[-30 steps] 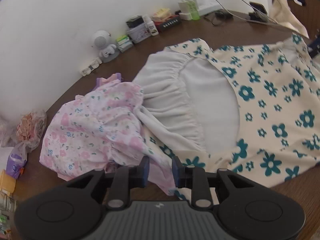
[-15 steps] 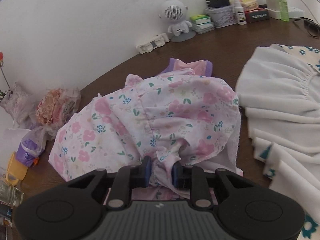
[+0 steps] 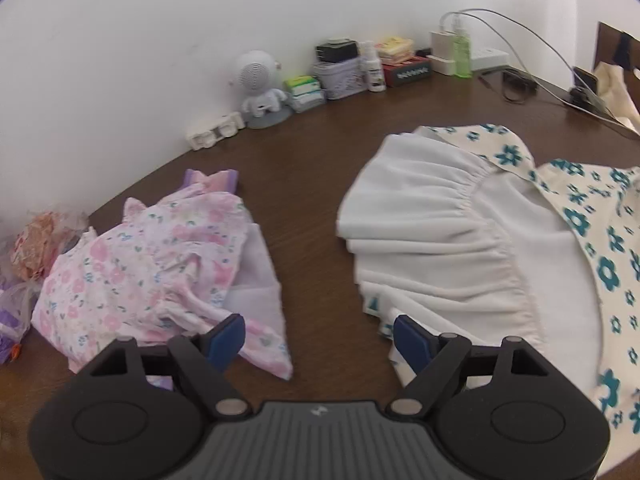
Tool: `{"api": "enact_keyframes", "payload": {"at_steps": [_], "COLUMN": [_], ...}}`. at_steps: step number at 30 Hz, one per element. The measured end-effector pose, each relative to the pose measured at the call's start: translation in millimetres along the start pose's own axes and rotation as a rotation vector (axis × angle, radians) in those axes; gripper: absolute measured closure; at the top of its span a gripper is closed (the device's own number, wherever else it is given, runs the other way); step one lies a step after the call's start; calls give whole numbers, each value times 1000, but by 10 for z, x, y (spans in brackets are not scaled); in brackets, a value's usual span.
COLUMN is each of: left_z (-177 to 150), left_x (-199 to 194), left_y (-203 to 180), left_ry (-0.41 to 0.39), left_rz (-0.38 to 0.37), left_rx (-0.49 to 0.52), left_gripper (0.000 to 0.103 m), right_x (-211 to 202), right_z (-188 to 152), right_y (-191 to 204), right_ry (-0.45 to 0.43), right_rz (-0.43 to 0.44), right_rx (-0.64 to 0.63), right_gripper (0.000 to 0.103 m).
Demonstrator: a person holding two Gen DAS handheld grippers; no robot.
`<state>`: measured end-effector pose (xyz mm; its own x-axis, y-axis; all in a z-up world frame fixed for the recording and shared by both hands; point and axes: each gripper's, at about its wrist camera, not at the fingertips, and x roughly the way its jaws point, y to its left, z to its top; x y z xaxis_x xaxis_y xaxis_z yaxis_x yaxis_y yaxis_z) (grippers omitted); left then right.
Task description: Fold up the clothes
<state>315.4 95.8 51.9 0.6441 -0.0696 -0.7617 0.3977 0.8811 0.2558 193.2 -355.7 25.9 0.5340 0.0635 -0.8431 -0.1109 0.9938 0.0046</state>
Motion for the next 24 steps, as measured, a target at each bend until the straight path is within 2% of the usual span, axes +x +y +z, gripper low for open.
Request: {"api": "enact_keyframes", "payload": {"at_steps": [3, 6, 7, 9, 10, 12, 13, 14, 15, 16, 19, 22, 24], "left_z": [6, -47, -71, -118, -142, -181, -195, -210, -224, -244, -393, -604, -783], "left_x": [9, 86, 102, 134, 148, 143, 125, 108, 90, 64, -18, -122, -241], "left_y": [-291, -398, -399, -401, -402, -413, -441, -469, -502, -579, -820, -974, -1024], "left_ry": [34, 56, 63, 76, 80, 66, 66, 65, 66, 72, 81, 94, 104], "left_rz": [-12, -13, -24, -47, -58, -70, -72, -74, -73, -46, 82, 169, 201], "left_rx": [40, 55, 45, 25, 15, 7, 16, 25, 36, 69, 210, 299, 312], "left_gripper": [23, 24, 27, 40, 51, 59, 68, 84, 92, 98, 102, 103, 103], "right_x": [-68, -87, -82, -66, -52, -28, -16, -4, 7, 22, 63, 116, 179], "right_z": [-134, -259, -296, -352, -367, -375, -363, -352, -339, -323, -277, -191, -97], "right_y": [24, 49, 56, 62, 57, 27, 7, -11, -15, -13, 12, 5, 5], "right_ry": [-14, -15, -13, -16, -21, -42, -47, -51, -50, -48, -40, -33, -33], "right_rz": [26, 38, 39, 42, 43, 46, 47, 48, 46, 39, 23, 23, 26], "right_rx": [30, 37, 36, 29, 28, 36, 44, 51, 50, 39, -1, -27, -52], "right_gripper": [54, 54, 54, 54, 54, 54, 54, 54, 54, 54, 54, 56, 56]}}
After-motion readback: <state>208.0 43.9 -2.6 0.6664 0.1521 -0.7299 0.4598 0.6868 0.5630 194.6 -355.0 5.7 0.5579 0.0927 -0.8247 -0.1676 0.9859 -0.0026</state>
